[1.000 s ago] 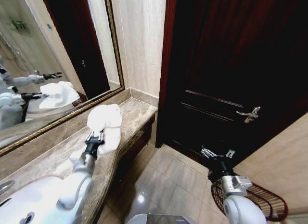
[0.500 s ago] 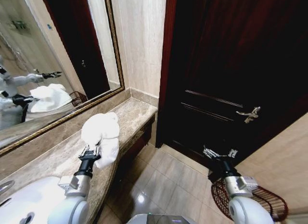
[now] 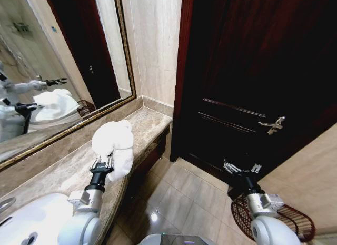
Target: Discard the used towel into the hamper.
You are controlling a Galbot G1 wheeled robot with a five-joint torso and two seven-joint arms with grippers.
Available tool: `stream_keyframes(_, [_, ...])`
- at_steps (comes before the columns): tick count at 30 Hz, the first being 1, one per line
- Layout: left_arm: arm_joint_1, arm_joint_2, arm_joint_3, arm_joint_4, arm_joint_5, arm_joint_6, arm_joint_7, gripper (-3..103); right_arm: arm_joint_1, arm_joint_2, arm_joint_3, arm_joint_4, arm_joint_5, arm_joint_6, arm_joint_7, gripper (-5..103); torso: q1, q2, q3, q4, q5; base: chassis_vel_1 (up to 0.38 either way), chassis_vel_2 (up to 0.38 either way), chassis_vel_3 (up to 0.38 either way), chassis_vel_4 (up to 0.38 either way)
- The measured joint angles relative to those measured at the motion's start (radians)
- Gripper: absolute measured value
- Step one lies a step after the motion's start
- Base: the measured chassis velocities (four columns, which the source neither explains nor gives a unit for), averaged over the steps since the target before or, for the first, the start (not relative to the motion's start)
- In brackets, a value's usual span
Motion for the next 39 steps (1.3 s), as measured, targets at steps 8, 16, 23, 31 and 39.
stream_keyframes(8, [-0.009, -0.012, 0.015, -0.011, 0.016, 0.011, -0.003, 21, -0.01, 0.005, 0.005, 0.007, 0.0, 0.001, 0.0, 100, 0.0, 0.0, 0.0, 0.0, 0.0, 0.0, 0.0, 0.0, 0.0])
stream_keyframes(16, [-0.006, -0.021, 0.016, -0.019, 0.021, 0.01, -0.005, 21, -0.02, 0.008, 0.006, 0.011, -0.001, 0.012, -0.005, 100, 0.0, 0.0, 0.0, 0.0, 0.0, 0.0, 0.0, 0.0, 0.0])
stream_keyframes(23, [-0.002, -0.027, 0.015, -0.023, 0.021, 0.005, -0.006, 21, -0.024, 0.009, 0.004, 0.017, -0.007, 0.014, -0.011, 100, 0.0, 0.0, 0.0, 0.0001, 0.0, 0.057, -0.057, -0.057, 0.048])
stream_keyframes(31, [0.001, -0.031, 0.015, -0.026, 0.026, -0.001, -0.006, 21, -0.027, 0.012, -0.001, 0.021, -0.013, 0.016, -0.014, 100, 0.0, 0.0, 0.0, 0.0001, 0.0, 0.084, -0.09, -0.09, 0.095])
stream_keyframes(39, [-0.003, -0.038, 0.02, -0.021, 0.046, -0.008, -0.006, 21, -0.029, 0.019, -0.005, 0.017, -0.018, 0.033, -0.019, 100, 0.0, 0.0, 0.0, 0.0, -0.0001, 0.071, -0.076, -0.081, 0.07])
